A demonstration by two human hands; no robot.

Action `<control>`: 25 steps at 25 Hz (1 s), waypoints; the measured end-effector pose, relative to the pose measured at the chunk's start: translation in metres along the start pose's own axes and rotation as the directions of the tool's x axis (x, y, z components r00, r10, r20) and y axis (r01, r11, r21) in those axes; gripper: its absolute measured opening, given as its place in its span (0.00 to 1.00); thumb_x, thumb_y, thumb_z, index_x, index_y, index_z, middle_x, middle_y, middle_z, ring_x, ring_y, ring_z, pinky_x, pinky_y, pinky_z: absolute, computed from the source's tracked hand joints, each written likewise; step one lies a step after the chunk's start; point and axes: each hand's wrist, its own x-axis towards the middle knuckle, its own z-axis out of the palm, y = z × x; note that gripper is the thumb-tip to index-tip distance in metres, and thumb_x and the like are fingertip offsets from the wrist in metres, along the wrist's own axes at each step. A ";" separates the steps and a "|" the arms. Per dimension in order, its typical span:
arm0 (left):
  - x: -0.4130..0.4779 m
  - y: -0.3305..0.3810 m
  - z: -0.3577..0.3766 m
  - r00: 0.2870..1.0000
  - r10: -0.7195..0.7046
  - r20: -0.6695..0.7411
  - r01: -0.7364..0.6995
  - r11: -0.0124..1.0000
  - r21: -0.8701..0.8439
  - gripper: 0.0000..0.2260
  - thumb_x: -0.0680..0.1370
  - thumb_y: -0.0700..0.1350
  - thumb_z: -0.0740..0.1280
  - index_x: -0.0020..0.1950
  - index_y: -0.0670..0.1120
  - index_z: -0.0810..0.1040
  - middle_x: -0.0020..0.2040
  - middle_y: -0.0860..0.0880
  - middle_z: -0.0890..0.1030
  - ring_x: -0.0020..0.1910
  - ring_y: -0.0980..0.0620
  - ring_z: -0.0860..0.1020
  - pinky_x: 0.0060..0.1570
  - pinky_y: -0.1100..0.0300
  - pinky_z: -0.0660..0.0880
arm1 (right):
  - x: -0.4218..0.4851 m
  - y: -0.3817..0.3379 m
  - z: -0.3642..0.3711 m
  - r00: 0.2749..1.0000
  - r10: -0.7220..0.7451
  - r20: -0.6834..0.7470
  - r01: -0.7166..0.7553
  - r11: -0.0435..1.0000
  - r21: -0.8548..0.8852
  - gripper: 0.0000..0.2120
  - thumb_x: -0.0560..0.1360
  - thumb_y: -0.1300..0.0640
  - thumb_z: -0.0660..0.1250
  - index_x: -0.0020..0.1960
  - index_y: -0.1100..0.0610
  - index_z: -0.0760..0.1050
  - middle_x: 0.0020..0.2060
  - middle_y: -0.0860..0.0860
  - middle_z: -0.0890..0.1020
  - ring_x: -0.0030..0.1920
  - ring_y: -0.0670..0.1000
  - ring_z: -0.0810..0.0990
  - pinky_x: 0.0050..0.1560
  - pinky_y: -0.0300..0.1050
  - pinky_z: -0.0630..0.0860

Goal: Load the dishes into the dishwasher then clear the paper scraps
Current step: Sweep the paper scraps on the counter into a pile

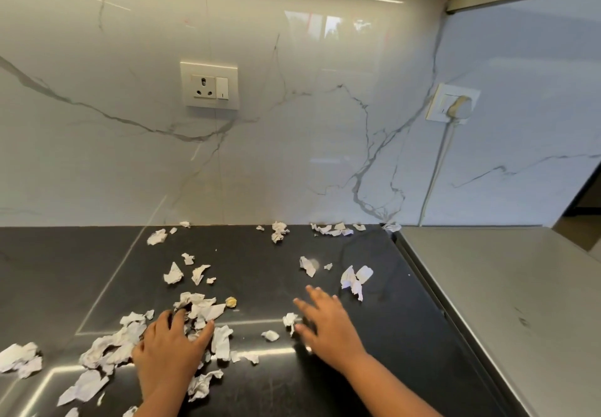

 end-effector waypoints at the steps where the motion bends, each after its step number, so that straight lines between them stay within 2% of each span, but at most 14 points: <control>1: 0.000 0.000 0.000 1.000 -0.005 0.013 0.005 1.000 0.011 0.33 0.71 0.71 0.55 0.71 0.54 0.66 0.72 0.50 0.66 0.71 0.49 0.64 0.64 0.48 0.64 | 0.009 0.012 -0.006 0.993 0.087 -0.076 -0.088 0.996 -0.014 0.30 0.74 0.39 0.52 0.73 0.49 0.62 0.75 0.53 0.56 0.75 0.55 0.53 0.73 0.53 0.46; 2: 0.002 0.001 0.000 1.000 0.000 0.029 -0.001 1.000 0.031 0.35 0.71 0.72 0.53 0.73 0.54 0.63 0.74 0.50 0.64 0.72 0.50 0.61 0.65 0.48 0.62 | 0.016 0.027 -0.012 0.974 0.205 -0.098 -0.210 0.976 -0.050 0.29 0.75 0.40 0.55 0.74 0.48 0.58 0.76 0.54 0.53 0.76 0.57 0.51 0.73 0.56 0.48; 4: 0.003 0.001 -0.001 0.998 0.024 0.062 -0.029 0.996 0.085 0.38 0.71 0.73 0.49 0.75 0.54 0.58 0.76 0.50 0.59 0.74 0.49 0.57 0.69 0.49 0.58 | 0.028 0.053 -0.024 0.894 0.447 0.025 -0.443 0.891 -0.104 0.31 0.77 0.41 0.58 0.76 0.47 0.52 0.76 0.55 0.48 0.75 0.62 0.47 0.72 0.62 0.49; 6: 0.004 0.002 -0.001 0.995 0.031 0.090 -0.040 0.993 0.108 0.38 0.72 0.72 0.48 0.76 0.53 0.55 0.77 0.49 0.57 0.75 0.48 0.55 0.70 0.50 0.55 | 0.038 0.060 -0.022 0.863 0.489 0.127 -0.480 0.872 -0.095 0.30 0.76 0.41 0.59 0.75 0.48 0.54 0.75 0.57 0.53 0.73 0.64 0.54 0.70 0.64 0.55; 9: 0.007 0.002 -0.002 0.995 0.018 0.096 -0.028 0.994 0.102 0.36 0.72 0.71 0.51 0.75 0.54 0.59 0.75 0.48 0.61 0.73 0.47 0.59 0.68 0.48 0.58 | 0.041 0.025 0.002 0.948 0.253 0.191 -0.227 0.963 -0.147 0.29 0.75 0.39 0.58 0.72 0.49 0.59 0.70 0.57 0.65 0.68 0.61 0.64 0.67 0.58 0.62; 12: 0.015 0.003 -0.005 0.997 0.007 0.083 -0.015 0.995 0.100 0.32 0.73 0.70 0.53 0.71 0.54 0.66 0.69 0.48 0.68 0.67 0.45 0.65 0.61 0.48 0.65 | 0.038 -0.023 0.011 0.964 -0.061 0.259 0.078 0.995 -0.057 0.25 0.77 0.41 0.57 0.73 0.46 0.61 0.73 0.53 0.62 0.72 0.55 0.59 0.71 0.55 0.55; 14: 0.020 0.002 -0.003 0.998 -0.008 0.069 0.000 0.994 0.108 0.31 0.73 0.70 0.53 0.70 0.54 0.66 0.68 0.47 0.68 0.66 0.45 0.66 0.60 0.48 0.66 | 0.050 -0.022 0.001 0.986 -0.102 0.135 0.106 0.994 -0.023 0.24 0.78 0.44 0.58 0.72 0.46 0.63 0.73 0.52 0.63 0.73 0.53 0.59 0.72 0.53 0.53; 16: 0.023 0.002 0.000 0.998 -0.031 0.059 0.025 0.995 0.099 0.32 0.73 0.71 0.53 0.71 0.56 0.65 0.70 0.47 0.66 0.68 0.45 0.64 0.61 0.47 0.65 | 0.066 0.007 -0.009 0.997 0.059 -0.045 -0.063 0.994 -0.084 0.23 0.77 0.44 0.59 0.71 0.48 0.65 0.72 0.53 0.65 0.72 0.54 0.61 0.69 0.52 0.57; 17: 0.024 0.001 0.003 0.998 -0.039 0.054 0.034 0.995 0.094 0.32 0.72 0.71 0.52 0.72 0.56 0.64 0.71 0.48 0.66 0.69 0.45 0.63 0.62 0.47 0.65 | 0.074 0.028 -0.015 0.969 0.230 -0.094 -0.241 0.962 -0.127 0.24 0.77 0.44 0.59 0.71 0.48 0.65 0.71 0.55 0.64 0.71 0.56 0.61 0.68 0.55 0.59; 19: 0.027 0.000 0.006 0.997 -0.053 0.057 0.048 0.996 0.076 0.33 0.72 0.71 0.51 0.73 0.56 0.63 0.72 0.49 0.65 0.71 0.46 0.62 0.63 0.47 0.64 | 0.082 0.059 -0.026 0.797 0.602 -0.048 -0.602 0.785 -0.148 0.27 0.77 0.41 0.56 0.73 0.48 0.59 0.73 0.59 0.59 0.72 0.61 0.56 0.68 0.62 0.58; 20: 0.028 0.000 0.007 0.996 -0.057 0.063 0.052 0.996 0.071 0.34 0.72 0.72 0.51 0.73 0.56 0.62 0.73 0.49 0.64 0.72 0.47 0.60 0.64 0.48 0.63 | 0.085 0.066 -0.025 0.712 0.702 0.015 -0.694 0.707 -0.137 0.28 0.77 0.39 0.54 0.74 0.47 0.55 0.73 0.60 0.56 0.72 0.63 0.54 0.68 0.65 0.56; 21: 0.029 0.000 0.008 0.996 -0.061 0.071 0.056 0.996 0.069 0.34 0.72 0.72 0.50 0.74 0.57 0.61 0.74 0.50 0.62 0.73 0.48 0.58 0.66 0.48 0.62 | 0.089 0.065 -0.021 0.684 0.727 0.065 -0.716 0.685 -0.135 0.28 0.77 0.38 0.52 0.75 0.45 0.54 0.73 0.59 0.56 0.72 0.63 0.54 0.68 0.67 0.55; 23: 0.031 0.001 0.009 0.995 -0.070 0.073 0.066 0.997 0.049 0.35 0.72 0.72 0.50 0.74 0.57 0.59 0.75 0.51 0.60 0.74 0.49 0.57 0.67 0.49 0.61 | 0.096 0.046 -0.004 0.785 0.609 0.115 -0.594 0.792 -0.141 0.26 0.77 0.37 0.51 0.73 0.42 0.56 0.72 0.57 0.60 0.71 0.63 0.56 0.68 0.68 0.54; 25: 0.031 0.002 0.007 0.996 -0.066 0.065 0.063 0.997 0.049 0.35 0.72 0.72 0.49 0.74 0.57 0.59 0.75 0.51 0.60 0.74 0.49 0.57 0.67 0.49 0.62 | 0.096 0.015 0.016 0.932 0.344 0.115 -0.333 0.937 -0.103 0.23 0.77 0.38 0.51 0.70 0.41 0.62 0.70 0.54 0.64 0.70 0.62 0.58 0.68 0.68 0.52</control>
